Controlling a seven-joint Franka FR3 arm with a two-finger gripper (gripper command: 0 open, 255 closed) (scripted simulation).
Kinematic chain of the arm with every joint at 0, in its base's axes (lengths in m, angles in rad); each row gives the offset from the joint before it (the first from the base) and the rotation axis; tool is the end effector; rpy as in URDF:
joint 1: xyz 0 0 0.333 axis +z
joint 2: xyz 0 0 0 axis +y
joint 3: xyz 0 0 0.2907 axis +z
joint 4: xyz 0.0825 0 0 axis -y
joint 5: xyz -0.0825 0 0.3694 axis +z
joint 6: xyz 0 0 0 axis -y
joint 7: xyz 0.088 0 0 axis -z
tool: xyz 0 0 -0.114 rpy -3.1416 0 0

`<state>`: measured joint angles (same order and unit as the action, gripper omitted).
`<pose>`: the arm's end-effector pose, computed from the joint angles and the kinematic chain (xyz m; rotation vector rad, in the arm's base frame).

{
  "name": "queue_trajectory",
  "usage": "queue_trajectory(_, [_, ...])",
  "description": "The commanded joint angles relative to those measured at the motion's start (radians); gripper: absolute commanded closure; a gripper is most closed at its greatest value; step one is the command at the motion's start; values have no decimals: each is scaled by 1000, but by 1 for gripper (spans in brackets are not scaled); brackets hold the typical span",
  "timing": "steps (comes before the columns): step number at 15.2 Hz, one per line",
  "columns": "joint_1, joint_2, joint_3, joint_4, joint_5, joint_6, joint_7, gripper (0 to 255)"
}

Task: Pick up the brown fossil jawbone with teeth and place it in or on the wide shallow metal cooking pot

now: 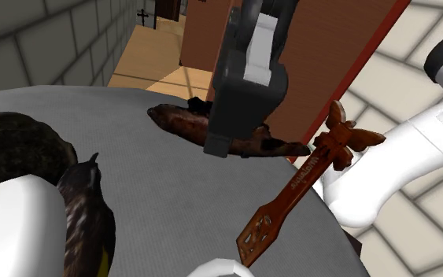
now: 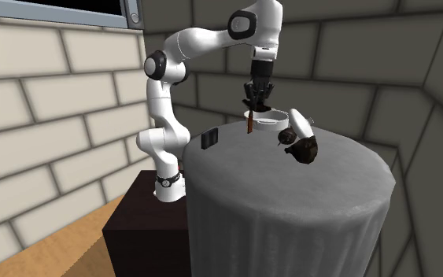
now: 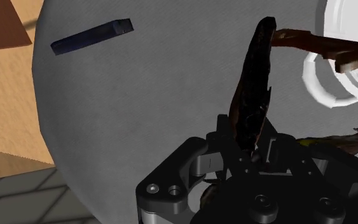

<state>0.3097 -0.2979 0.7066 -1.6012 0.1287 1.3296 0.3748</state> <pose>0.1734 0.4156 0.6628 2.9051 0.9680 0.0111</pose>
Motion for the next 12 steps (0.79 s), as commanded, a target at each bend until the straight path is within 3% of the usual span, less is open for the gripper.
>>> queue_trajectory(1, [13,-3,33,1,12,-1,49,255])
queue_trajectory(7, [47,47,170,66,13,-13,228,255])
queue_trajectory(12, [100,166,316,155,-56,-20,425,255])
